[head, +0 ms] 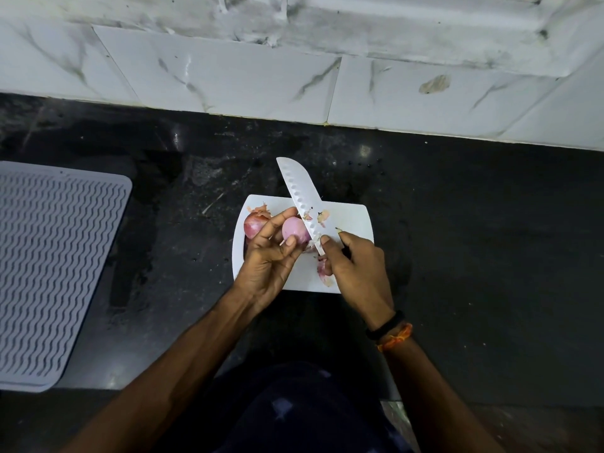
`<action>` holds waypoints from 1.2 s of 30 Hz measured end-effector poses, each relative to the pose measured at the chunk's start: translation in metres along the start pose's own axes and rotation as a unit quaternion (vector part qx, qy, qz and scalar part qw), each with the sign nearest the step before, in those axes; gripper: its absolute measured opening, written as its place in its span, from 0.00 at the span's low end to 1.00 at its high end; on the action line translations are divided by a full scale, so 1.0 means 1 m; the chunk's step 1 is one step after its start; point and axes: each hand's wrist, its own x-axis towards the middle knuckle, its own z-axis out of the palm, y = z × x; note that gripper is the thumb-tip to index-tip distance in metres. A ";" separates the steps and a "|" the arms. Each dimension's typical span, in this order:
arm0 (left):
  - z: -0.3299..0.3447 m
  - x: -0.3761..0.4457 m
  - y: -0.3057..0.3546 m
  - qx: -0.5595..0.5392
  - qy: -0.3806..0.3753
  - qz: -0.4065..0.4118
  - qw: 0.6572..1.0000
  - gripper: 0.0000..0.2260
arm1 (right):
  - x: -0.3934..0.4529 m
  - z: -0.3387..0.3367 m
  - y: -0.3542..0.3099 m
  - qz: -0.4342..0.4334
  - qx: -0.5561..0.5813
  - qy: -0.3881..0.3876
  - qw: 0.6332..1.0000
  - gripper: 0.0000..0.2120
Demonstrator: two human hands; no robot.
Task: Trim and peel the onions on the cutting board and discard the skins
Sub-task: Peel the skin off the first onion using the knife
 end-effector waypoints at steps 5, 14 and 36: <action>-0.001 -0.002 0.000 0.020 -0.004 0.006 1.000 0.25 | -0.002 0.001 0.000 -0.029 -0.036 0.022 0.999 0.17; 0.006 -0.003 -0.001 0.002 0.017 0.012 1.000 0.24 | -0.002 -0.006 0.000 -0.055 -0.048 0.065 0.995 0.17; 0.003 -0.005 -0.002 0.013 0.018 -0.002 1.000 0.24 | 0.002 0.001 0.015 -0.115 -0.105 0.056 0.986 0.16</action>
